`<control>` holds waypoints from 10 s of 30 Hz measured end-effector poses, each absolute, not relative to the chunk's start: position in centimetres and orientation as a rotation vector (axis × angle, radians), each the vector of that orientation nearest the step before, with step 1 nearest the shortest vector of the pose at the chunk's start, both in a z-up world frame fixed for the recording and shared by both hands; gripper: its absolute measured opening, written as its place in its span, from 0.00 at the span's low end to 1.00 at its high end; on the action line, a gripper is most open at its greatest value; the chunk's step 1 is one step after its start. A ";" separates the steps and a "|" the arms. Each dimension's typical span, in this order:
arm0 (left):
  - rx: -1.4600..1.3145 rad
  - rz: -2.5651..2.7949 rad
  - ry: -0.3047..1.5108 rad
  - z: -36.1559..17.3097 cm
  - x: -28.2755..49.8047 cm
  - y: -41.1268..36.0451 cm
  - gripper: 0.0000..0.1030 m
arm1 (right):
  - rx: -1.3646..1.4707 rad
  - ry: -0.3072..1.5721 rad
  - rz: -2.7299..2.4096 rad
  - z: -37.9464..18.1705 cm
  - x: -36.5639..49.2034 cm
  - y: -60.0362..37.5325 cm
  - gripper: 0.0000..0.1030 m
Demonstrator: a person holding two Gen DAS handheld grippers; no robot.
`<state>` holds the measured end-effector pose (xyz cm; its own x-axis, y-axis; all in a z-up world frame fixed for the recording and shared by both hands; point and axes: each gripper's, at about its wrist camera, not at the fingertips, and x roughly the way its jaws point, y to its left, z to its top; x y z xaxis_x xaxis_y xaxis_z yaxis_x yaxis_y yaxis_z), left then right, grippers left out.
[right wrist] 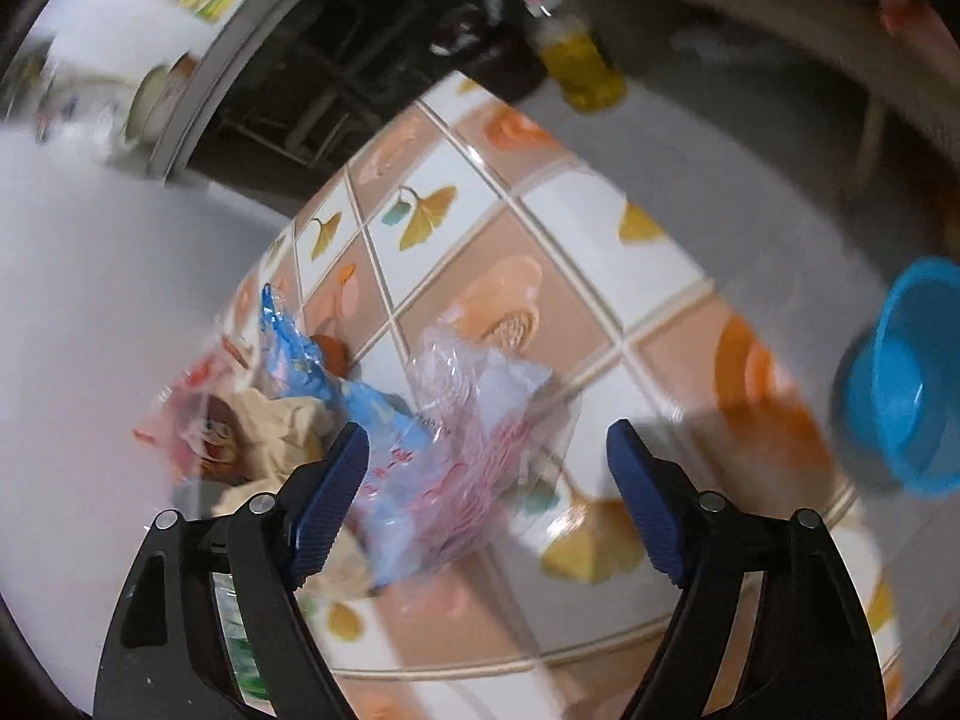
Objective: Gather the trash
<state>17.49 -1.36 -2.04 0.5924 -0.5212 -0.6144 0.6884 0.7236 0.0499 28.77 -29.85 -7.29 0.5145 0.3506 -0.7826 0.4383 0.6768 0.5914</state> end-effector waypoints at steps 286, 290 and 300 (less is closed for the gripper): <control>0.041 -1.205 1.042 2.4 19.8 -22.6 0.95 | 0.404 0.679 -0.536 -0.2 8.2 -41.4 0.93; -0.081 -1.050 1.120 0.8 19.2 -15.7 0.95 | 0.288 0.736 -0.430 1.1 11.1 -37.3 0.93; -0.125 -0.689 0.878 3.2 19.3 -0.3 0.95 | 0.072 0.835 -0.249 1.2 18.6 -27.0 0.93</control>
